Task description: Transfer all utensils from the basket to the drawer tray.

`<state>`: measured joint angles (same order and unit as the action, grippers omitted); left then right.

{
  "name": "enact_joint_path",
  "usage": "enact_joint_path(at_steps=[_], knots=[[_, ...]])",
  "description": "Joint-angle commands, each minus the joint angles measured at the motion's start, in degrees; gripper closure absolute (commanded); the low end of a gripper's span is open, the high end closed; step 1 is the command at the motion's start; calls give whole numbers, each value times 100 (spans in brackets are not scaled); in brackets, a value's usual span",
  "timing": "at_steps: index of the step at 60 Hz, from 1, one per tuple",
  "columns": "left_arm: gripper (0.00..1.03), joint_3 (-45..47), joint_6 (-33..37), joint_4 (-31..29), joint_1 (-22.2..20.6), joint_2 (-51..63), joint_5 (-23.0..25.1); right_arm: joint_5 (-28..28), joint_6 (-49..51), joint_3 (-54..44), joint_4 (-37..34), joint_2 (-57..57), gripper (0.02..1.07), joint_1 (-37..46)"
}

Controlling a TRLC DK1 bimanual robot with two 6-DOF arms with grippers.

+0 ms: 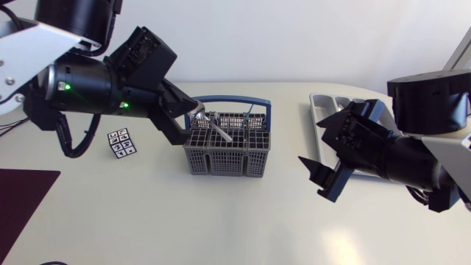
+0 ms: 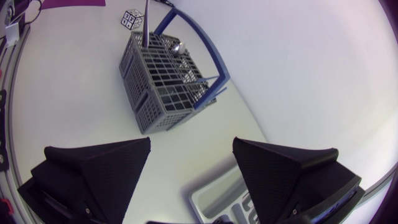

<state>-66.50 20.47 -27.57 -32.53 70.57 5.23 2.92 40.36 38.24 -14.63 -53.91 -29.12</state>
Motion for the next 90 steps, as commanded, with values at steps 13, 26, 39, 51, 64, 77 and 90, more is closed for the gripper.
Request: enact_joint_path(at_steps=[13,26,39,51,64,77,90], knots=[[100,-302,-1704,-143,107,651,1199,183,-837,289,628,-629,18,-946],[100,-372,-2029,-134,81,898,1656,183,-1012,298,1191,-1060,37,-1377],[100,-575,-2144,-222,98,1179,2034,192,-1021,474,1481,-1456,62,-1491],[100,-706,-2196,-231,45,1319,2113,192,-1021,659,1560,-1702,71,-1482],[100,-759,-2205,-249,28,1399,2175,200,-1039,694,1569,-1816,92,-1491],[100,-759,-2240,-249,45,1399,2307,156,-1039,729,1507,-1886,98,-1482],[75,-944,-2258,-275,177,1355,2456,16,-1048,738,1323,-1860,98,-1438]])
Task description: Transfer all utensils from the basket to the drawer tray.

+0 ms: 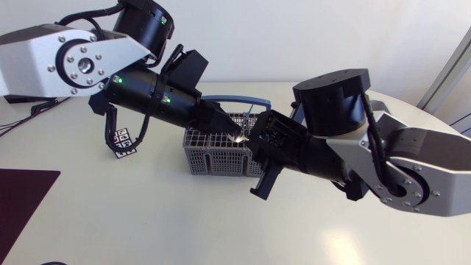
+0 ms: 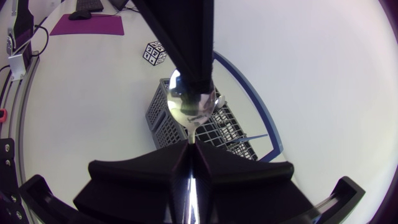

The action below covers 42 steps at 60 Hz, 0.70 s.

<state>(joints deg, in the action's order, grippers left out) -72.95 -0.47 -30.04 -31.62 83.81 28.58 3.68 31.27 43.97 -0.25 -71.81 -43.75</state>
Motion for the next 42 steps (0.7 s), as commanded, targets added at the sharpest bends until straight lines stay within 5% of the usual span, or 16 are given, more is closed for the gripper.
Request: enact_joint_path(at_steps=[1,16,26,42], knots=[[75,-325,-190,-28,103,30,122,-61,-138,165,-133,-61,98,33],[35,-589,-138,-37,419,-75,157,-386,-42,24,-493,150,99,305],[33,-730,47,-37,999,-111,148,-1291,486,-125,-959,361,99,1360],[30,-501,513,-28,1755,-137,139,-2917,2507,-90,-1952,150,98,4190]])
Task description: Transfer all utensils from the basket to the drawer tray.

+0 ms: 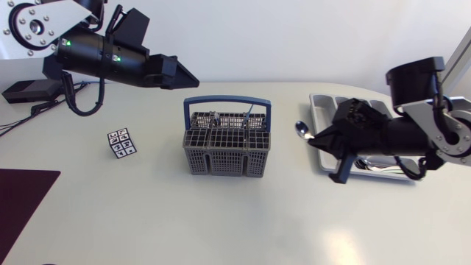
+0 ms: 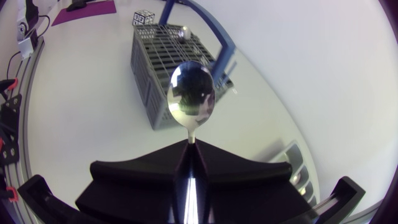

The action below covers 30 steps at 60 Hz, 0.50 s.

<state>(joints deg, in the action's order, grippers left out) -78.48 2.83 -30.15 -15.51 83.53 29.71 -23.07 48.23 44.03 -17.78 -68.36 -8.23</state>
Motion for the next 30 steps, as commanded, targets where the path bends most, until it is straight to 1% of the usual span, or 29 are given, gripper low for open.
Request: enact_joint_path(at_steps=[1,5,10,15,21,23,30], knots=[[30,61,192,-17,171,-108,26,-295,908,-88,-217,-222,98,735],[30,149,288,1,276,-108,26,-444,1620,-61,-340,-565,98,1385],[30,228,359,1,364,-108,17,-549,2217,97,-375,-1092,98,1983],[30,324,455,9,435,-108,-10,-523,2903,264,-358,-1663,98,2519],[30,465,578,9,443,-108,-141,-479,3395,484,-252,-2155,98,2932],[30,509,613,9,443,-108,-159,-453,3474,554,-120,-2322,98,3038],[30,641,684,18,461,-108,-238,-339,3782,906,-85,-2779,98,3319]])
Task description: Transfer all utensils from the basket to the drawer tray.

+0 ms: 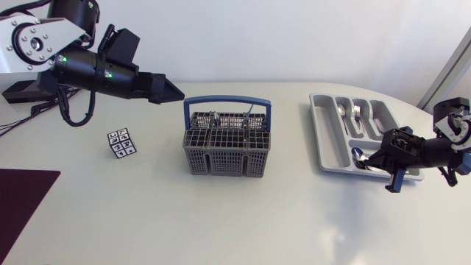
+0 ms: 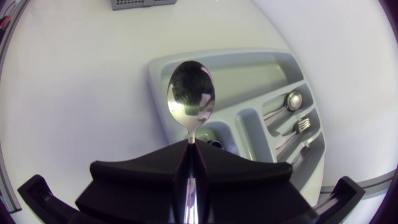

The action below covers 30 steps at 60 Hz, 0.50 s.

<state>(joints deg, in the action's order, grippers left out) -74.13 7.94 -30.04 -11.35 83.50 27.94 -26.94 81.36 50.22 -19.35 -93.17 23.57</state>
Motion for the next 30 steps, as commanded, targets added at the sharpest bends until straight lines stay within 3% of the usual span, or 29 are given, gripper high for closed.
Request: enact_joint_path(at_steps=[1,17,22,27,30], knots=[[30,215,190,16,46,-106,-70,101,503,313,99,-351,98,165],[30,469,304,69,177,-124,-140,664,881,375,643,-932,98,306],[30,549,348,69,221,-124,-158,787,881,278,960,-975,74,341],[30,645,462,77,239,-133,-254,954,837,278,969,-1002,21,367],[30,698,533,77,274,-150,-272,980,829,252,960,-949,11,376]])
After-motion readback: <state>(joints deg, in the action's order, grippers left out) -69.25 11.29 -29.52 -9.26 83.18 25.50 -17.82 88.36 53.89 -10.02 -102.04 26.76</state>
